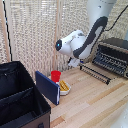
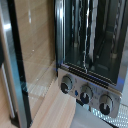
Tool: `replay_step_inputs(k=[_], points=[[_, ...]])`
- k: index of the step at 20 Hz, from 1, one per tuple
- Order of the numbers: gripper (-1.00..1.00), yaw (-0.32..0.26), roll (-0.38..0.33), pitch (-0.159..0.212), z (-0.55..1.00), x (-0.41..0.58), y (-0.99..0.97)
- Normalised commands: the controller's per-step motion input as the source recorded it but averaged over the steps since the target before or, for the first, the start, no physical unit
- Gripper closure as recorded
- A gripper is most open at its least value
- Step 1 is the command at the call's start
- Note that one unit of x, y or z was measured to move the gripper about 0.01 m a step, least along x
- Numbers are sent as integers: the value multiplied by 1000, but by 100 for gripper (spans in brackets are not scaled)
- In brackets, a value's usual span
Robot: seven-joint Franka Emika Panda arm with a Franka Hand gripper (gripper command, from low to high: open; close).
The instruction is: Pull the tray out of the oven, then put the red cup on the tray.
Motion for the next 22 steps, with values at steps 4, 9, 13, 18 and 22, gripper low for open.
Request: replay_step_inputs(k=[4, 9, 13, 18, 22], points=[[-100, 0, -55, 0, -106, 0, -761], [-100, 13, -67, 0, -37, 5, -742], [-100, 51, -118, 0, 0, 11, -689], [-100, 51, -135, 0, 0, 13, -681], [-100, 54, -126, 0, -1, 12, -690]])
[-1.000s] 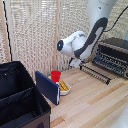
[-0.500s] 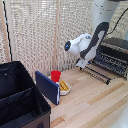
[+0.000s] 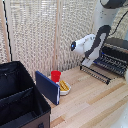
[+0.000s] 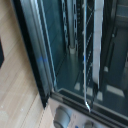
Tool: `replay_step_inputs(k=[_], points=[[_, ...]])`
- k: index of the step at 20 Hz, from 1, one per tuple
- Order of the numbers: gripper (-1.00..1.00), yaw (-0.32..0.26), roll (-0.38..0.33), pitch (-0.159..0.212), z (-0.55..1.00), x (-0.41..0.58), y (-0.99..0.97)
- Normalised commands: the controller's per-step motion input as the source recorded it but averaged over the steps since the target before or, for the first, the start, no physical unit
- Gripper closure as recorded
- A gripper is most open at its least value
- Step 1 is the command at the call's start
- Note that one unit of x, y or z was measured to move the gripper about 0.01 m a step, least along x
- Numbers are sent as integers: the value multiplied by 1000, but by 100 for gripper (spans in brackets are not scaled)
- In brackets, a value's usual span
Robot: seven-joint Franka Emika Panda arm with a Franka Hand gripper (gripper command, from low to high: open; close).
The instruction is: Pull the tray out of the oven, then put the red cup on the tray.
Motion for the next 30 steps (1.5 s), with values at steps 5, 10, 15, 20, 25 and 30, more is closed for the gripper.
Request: replay_step_inputs(k=[5, 10, 15, 20, 25, 30], points=[[-100, 95, -134, 20, 0, -1, -571], [-100, 99, -88, 61, 0, -1, -421], [100, 88, -144, 64, 0, -39, -106], [100, 288, -79, 39, 0, -69, -134], [100, 328, -7, 28, 0, -51, -166], [100, 351, 19, 45, 10, 0, -135]])
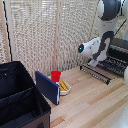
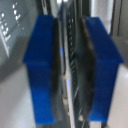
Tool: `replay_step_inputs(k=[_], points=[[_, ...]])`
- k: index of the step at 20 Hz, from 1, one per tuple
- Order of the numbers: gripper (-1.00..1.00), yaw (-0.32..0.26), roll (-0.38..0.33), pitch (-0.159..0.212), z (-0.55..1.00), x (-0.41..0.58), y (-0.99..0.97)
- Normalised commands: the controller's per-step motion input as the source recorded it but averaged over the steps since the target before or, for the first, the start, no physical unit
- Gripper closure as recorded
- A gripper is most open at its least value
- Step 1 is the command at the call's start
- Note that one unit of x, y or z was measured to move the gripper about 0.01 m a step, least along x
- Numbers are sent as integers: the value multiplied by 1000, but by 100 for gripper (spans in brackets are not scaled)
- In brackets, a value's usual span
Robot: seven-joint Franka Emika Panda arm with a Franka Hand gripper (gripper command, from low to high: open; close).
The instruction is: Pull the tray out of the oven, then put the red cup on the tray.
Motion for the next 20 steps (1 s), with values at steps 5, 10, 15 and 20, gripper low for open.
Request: replay_step_inputs(k=[5, 10, 15, 20], points=[[100, 357, 6, 27, 1, -72, -29], [100, 251, 0, 11, -58, -46, 271], [100, 72, -37, 0, -158, 0, 746], [100, 15, -66, 0, -169, 0, 850]])
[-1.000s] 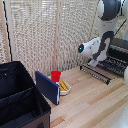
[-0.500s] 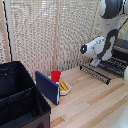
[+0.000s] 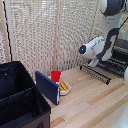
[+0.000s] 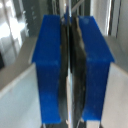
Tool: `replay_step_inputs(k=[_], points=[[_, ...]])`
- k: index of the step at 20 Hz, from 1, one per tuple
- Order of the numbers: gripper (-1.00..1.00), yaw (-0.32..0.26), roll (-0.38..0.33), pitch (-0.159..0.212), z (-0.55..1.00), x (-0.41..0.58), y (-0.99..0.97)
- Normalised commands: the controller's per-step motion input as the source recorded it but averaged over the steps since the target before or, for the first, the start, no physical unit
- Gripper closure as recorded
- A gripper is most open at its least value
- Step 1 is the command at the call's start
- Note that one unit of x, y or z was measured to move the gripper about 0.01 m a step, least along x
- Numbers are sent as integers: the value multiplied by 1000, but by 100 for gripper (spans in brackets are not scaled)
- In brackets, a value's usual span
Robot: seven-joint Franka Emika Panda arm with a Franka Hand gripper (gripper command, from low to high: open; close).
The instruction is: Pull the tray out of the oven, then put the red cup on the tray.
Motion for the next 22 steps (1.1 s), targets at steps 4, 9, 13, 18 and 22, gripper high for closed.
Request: replay_step_inputs(k=[4, 9, 13, 18, 22], points=[[100, 26, -29, 8, -136, 0, 877], [100, 46, 0, 44, -57, 0, 887], [100, 62, 0, 61, -9, 57, 466], [-100, 3, 45, 29, -33, 76, 54], [-100, 96, 70, 86, 0, 64, 37]])
